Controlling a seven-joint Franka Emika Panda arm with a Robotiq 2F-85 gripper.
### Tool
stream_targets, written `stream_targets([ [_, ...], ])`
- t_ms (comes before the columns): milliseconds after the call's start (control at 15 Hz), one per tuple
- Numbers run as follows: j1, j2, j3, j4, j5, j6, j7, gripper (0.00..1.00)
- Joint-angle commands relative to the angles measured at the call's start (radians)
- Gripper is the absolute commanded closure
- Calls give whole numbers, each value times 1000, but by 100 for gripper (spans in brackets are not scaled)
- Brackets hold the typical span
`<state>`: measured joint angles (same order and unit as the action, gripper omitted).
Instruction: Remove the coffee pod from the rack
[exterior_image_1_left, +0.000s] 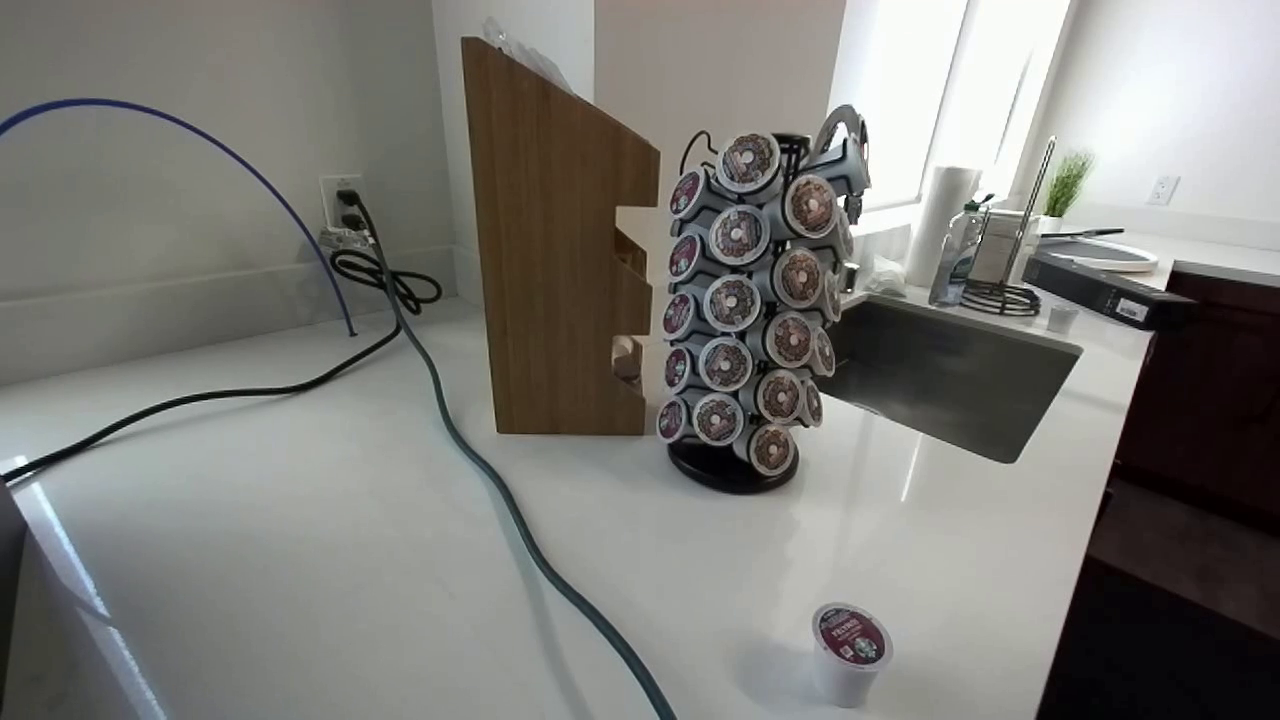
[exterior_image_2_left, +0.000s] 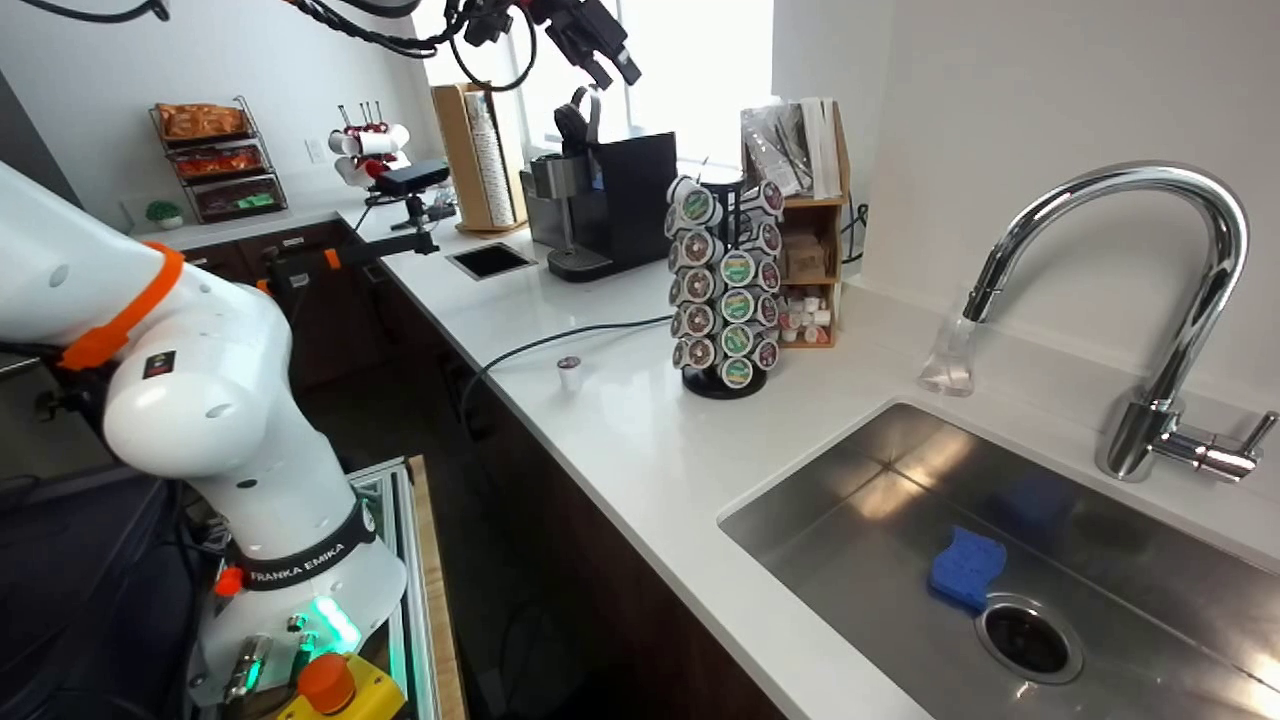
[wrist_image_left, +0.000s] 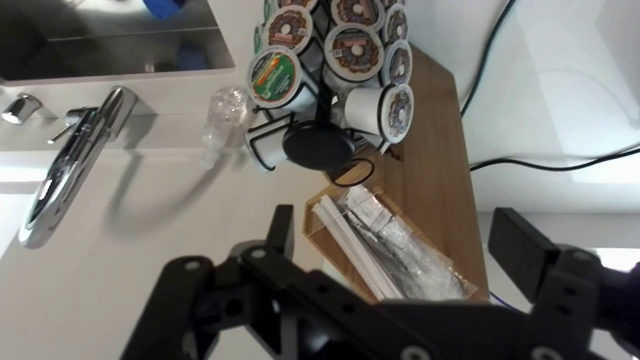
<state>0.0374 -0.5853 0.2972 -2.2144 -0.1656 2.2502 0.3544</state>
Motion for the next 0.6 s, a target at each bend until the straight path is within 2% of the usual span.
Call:
stream_targets([
  [0,-55,-65,44,-51,-104,39,77,0],
  [133,-57,-76,44,-111,-123,82,87,0],
  [200,-38,-43,31,-34,-89,25,54,0],
  [533,-45,-50,33,-79,-100,55,58,0],
])
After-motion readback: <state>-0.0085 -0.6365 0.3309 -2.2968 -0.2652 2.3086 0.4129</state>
